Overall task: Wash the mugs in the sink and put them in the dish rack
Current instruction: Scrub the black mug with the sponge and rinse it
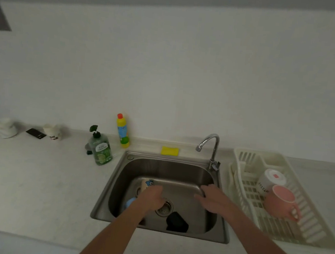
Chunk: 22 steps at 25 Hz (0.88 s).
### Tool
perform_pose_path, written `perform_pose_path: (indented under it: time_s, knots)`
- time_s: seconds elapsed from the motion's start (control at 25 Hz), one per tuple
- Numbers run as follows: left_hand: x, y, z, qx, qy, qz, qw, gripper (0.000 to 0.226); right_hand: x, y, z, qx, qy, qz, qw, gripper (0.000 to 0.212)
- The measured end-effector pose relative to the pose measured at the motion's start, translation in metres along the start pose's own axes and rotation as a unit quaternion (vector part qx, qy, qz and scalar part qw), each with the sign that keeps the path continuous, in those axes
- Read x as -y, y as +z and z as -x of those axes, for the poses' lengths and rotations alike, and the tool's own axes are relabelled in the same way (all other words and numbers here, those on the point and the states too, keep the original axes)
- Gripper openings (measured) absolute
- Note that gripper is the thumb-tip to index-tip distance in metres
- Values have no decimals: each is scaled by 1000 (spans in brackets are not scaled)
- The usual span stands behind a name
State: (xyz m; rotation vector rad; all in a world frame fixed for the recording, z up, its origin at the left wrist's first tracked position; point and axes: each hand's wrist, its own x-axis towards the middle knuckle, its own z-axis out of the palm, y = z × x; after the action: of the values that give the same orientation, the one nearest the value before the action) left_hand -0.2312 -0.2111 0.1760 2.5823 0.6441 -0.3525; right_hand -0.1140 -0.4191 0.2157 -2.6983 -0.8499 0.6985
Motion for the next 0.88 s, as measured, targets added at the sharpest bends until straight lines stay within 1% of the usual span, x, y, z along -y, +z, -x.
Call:
perform_pose_path:
  time_s: [0.16,0.32,0.4,0.56,0.68,0.76,0.88]
  knots:
    - [26,-2,-14,5,7,6,1000,23,22,13,-20,9,-2,11,1000,51]
    - [52,4,-40,53,14,19,998,33,34,26,-56,18,-13,15,1000,52]
    - [72,11,-59,60,-4,13,998,35,38,36,-82,32,-23,2,999,51]
    - [96,7,-87,93,-36,7,995,42,39,63,-141,67,-11,-17,998,51]
    - [111,-4,-112,114,-67,17,991,38,47,67,-180,87,-21,-33,995,45]
    - [117,-10,-133,111,-83,37,990,36,52,64,-205,91,-31,-32,995,44]
    - [124,-12,-159,93,-106,86,986,35,59,59,-235,83,-42,-26,995,35]
